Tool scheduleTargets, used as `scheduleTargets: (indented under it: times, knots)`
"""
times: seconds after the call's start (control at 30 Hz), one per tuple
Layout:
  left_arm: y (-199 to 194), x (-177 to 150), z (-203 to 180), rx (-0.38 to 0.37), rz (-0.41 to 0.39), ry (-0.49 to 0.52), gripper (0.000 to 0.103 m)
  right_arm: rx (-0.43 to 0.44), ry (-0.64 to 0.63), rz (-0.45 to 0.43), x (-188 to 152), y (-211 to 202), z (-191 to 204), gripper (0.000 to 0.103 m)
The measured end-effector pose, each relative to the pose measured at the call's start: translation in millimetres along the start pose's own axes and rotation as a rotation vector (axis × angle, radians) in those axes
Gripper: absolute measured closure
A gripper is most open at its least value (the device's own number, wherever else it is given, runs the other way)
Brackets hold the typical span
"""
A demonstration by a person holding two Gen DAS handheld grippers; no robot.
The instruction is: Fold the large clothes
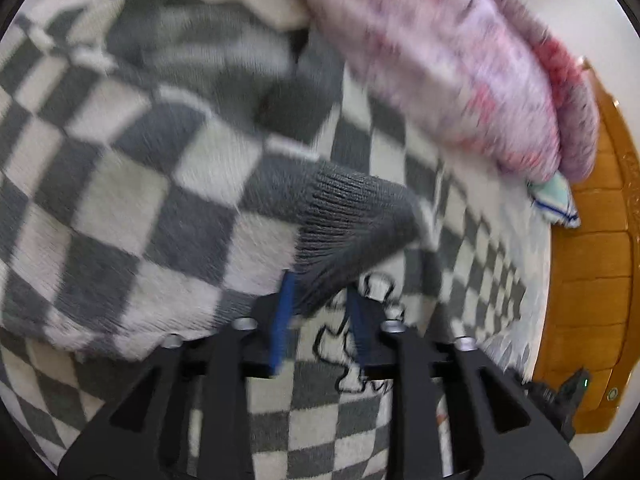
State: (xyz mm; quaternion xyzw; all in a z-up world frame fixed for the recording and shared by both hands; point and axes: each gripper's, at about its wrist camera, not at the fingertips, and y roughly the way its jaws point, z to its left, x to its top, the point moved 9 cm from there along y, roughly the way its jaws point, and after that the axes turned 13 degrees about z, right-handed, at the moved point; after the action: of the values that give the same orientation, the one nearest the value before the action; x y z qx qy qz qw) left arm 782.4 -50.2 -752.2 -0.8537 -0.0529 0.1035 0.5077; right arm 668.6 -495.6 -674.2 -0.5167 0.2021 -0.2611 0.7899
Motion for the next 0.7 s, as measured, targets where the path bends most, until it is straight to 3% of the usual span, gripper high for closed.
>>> scheduleTargets:
  times: [0.07, 0.1, 0.17, 0.27, 0.37, 0.47, 0.53, 0.63, 0.67, 0.7]
  knots:
    - [13, -9, 3, -0.015, 0.039, -0.031, 0.045, 0.059, 0.071, -0.032, 21, -3, -18, 0.058]
    - [12, -13, 1, -0.034, 0.024, -0.041, 0.044, 0.084, 0.125, -0.05, 31, -5, -28, 0.053]
    - [10, -19, -9, -0.05, 0.005, -0.027, 0.037, 0.156, 0.22, -0.079, 50, -7, -45, 0.053]
    - [10, -32, -36, -0.041, -0.019, 0.076, 0.036, 0.241, 0.343, -0.096, 75, -7, -61, 0.051]
    - [30, -38, -70, -0.064, 0.029, 0.137, 0.036, 0.288, 0.413, -0.1, 99, -1, -70, 0.051]
    - [67, -44, -77, 0.043, 0.132, 0.184, 0.036, 0.31, 0.438, -0.101, 119, 13, -71, 0.051]
    - [93, -50, -74, 0.112, 0.214, 0.19, 0.036, 0.265, 0.468, -0.056, 124, 29, -80, 0.049]
    - [102, -48, -81, 0.134, 0.226, 0.218, 0.026, 0.289, 0.458, -0.056, 128, 38, -80, 0.049]
    - [104, -48, -83, 0.14, 0.232, 0.217, 0.023, 0.294, 0.451, -0.059, 129, 40, -80, 0.052]
    - [106, -47, -85, 0.141, 0.245, 0.221, 0.02, 0.281, 0.431, -0.067, 131, 39, -79, 0.066]
